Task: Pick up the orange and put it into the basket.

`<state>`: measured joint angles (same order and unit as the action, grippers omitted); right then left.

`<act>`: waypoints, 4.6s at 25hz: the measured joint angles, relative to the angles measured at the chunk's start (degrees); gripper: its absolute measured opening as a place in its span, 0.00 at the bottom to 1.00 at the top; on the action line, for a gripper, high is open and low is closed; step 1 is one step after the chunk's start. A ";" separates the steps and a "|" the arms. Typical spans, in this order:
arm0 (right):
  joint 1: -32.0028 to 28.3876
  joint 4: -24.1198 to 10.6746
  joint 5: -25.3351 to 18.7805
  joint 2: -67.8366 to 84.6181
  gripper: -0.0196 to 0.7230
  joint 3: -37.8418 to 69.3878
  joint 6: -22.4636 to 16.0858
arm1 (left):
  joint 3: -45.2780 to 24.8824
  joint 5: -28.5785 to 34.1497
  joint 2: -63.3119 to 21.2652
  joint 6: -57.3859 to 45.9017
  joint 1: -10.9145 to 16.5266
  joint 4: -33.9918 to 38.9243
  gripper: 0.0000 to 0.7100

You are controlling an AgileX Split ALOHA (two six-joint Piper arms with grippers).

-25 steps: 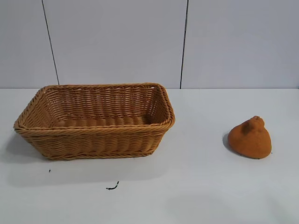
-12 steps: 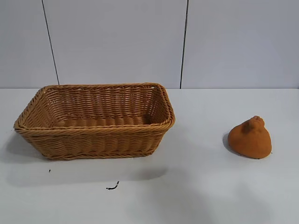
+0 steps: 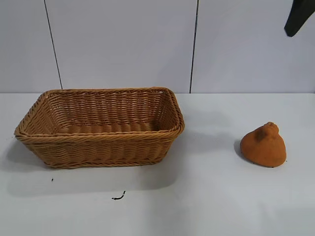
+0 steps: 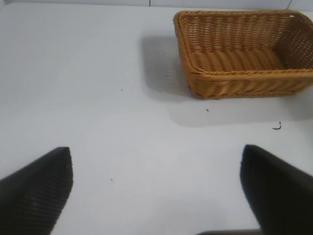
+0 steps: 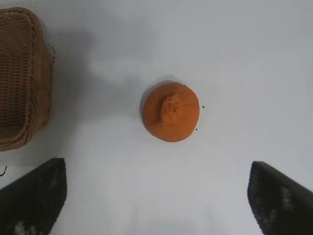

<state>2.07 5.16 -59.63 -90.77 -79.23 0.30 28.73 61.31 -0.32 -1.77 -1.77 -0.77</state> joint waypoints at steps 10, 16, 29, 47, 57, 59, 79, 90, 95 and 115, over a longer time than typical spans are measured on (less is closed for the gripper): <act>0.00 1.42 -0.25 -19.10 0.96 -2.30 0.11 | 0.00 0.00 0.00 0.00 0.00 0.00 0.94; 0.00 1.61 4.84 -25.26 0.96 -2.32 0.03 | 0.00 0.00 0.00 0.00 0.00 0.00 0.94; 0.00 1.49 9.57 -31.34 0.69 -2.32 -0.30 | 0.00 0.00 0.00 0.00 0.00 0.00 0.94; 0.00 0.81 -2.97 -26.49 0.10 -20.18 -0.30 | 0.00 0.00 0.00 0.00 0.00 0.00 0.94; 3.28 1.55 -6.49 -26.49 0.10 -30.31 -1.65 | 0.00 0.00 0.00 0.00 0.00 0.00 0.94; 5.58 1.55 -6.55 -26.49 0.10 -30.38 -1.70 | 0.00 0.00 0.00 0.00 0.00 0.00 0.94; 31.83 2.17 10.74 -33.97 0.10 -30.57 -6.88 | 0.00 0.00 0.00 0.00 0.00 0.00 0.94; 32.38 4.05 14.19 -43.22 0.10 -30.57 -7.05 | 0.00 0.00 0.00 0.00 0.00 0.00 0.94; 32.38 4.10 13.56 -43.22 0.40 -30.57 -6.08 | 0.00 0.00 0.00 0.00 0.00 0.00 0.94; 30.17 -9.88 -9.65 -42.41 0.89 -55.65 -9.22 | 0.00 0.00 0.00 0.00 0.00 0.00 0.94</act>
<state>32.24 -4.72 -69.28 -133.18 -134.88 -8.92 28.73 61.31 -0.32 -1.77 -1.77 -0.77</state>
